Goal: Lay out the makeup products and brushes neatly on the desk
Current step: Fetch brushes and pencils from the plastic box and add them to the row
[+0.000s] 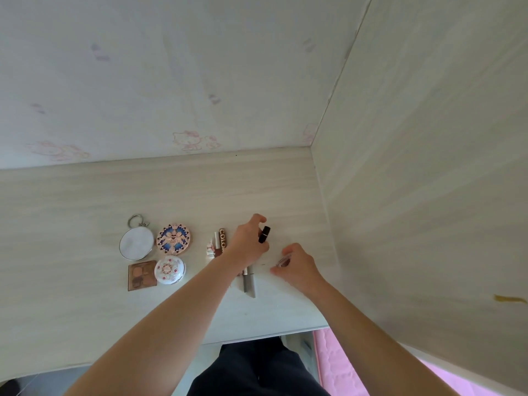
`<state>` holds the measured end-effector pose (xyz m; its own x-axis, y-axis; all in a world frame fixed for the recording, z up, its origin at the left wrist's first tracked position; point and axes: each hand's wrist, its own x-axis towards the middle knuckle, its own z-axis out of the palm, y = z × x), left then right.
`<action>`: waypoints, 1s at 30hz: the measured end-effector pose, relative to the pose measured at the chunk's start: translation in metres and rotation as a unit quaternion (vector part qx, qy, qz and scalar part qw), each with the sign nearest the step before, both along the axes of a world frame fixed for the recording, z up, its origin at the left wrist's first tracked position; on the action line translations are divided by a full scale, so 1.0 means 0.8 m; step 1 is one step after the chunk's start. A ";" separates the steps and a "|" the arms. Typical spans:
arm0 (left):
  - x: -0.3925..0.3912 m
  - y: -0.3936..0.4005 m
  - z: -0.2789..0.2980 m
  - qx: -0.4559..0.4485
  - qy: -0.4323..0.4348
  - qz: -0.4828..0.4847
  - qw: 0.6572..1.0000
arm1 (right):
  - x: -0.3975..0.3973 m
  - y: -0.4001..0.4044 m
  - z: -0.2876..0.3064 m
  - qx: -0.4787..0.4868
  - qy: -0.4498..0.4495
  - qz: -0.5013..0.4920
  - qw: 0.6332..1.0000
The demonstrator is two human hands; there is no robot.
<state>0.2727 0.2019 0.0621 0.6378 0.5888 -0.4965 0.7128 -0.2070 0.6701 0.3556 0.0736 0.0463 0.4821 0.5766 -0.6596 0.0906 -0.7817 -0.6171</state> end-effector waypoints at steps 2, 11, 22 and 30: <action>0.005 -0.002 -0.005 0.028 0.019 -0.042 0.999 | 0.000 -0.002 -0.004 0.003 -0.046 0.014 0.999; 0.013 -0.008 -0.015 0.145 0.061 -0.171 0.973 | -0.003 -0.009 -0.018 0.032 -0.167 0.093 0.981; 0.005 -0.022 -0.020 0.195 0.073 -0.207 0.956 | 0.007 0.017 -0.014 0.057 -0.247 0.124 0.959; -0.005 -0.024 -0.028 0.200 0.100 -0.202 0.954 | 0.022 0.038 -0.017 0.075 -0.240 0.122 0.960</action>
